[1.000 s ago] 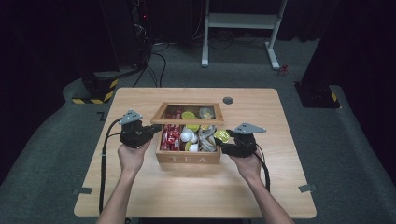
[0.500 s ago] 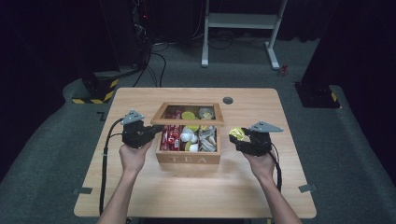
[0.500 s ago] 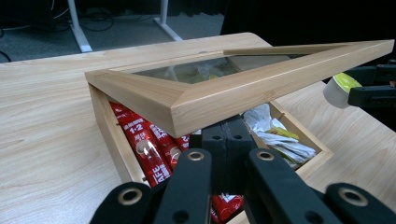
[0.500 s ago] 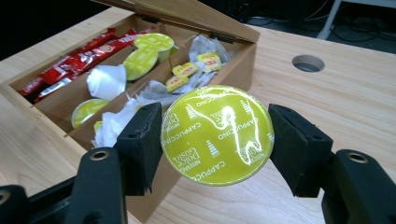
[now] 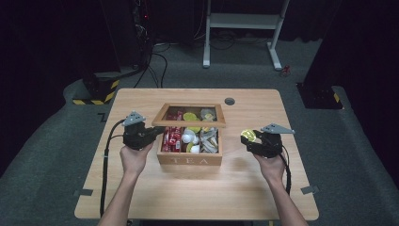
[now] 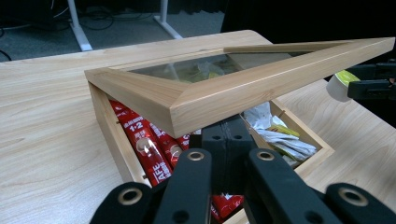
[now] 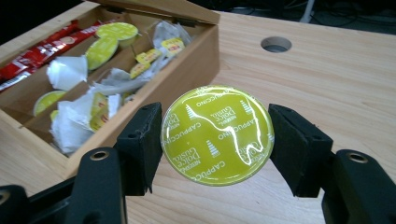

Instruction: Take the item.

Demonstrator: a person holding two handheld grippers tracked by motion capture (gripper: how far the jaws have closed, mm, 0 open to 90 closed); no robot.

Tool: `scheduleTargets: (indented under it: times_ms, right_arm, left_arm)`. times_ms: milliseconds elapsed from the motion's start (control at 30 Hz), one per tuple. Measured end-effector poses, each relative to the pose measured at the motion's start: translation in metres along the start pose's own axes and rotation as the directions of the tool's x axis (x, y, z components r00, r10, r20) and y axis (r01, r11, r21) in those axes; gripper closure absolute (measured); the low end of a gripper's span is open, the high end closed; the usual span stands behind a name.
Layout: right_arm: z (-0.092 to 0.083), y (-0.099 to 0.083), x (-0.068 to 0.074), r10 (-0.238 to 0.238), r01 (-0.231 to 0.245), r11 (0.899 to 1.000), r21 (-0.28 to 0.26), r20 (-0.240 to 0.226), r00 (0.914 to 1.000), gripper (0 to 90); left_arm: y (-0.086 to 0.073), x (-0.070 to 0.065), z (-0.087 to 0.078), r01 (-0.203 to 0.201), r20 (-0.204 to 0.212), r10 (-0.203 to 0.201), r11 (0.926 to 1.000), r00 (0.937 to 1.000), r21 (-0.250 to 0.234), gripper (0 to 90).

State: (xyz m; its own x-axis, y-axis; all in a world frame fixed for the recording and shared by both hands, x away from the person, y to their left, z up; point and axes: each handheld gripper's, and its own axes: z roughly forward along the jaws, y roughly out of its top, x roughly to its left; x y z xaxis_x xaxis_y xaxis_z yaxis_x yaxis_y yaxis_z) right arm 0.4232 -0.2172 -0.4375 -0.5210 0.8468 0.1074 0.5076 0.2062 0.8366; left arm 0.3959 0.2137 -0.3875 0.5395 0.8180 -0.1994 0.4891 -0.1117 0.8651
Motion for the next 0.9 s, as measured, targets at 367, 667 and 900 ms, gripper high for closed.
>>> scheduleTargets:
  times_ms: [367,667,900]
  right_arm:
    - [0.005,-0.010,-0.018,0.025,-0.027,0.999,0.031,0.044,0.9987,38.2]
    - [0.021,-0.020,-0.027,0.054,-0.059,0.996,0.068,0.071,0.9960,38.1]
    - [0.030,-0.025,-0.029,0.049,-0.056,0.995,0.083,0.079,0.9957,38.1]
  left_arm:
    - [-0.001,-0.003,0.002,-0.005,0.005,0.005,1.0000,1.0000,-0.003,89.8]
    - [-0.002,-0.003,0.001,-0.011,0.004,0.011,0.9999,0.9999,0.003,89.8]
    - [-0.002,-0.003,0.001,-0.005,0.006,0.005,1.0000,1.0000,0.000,89.8]
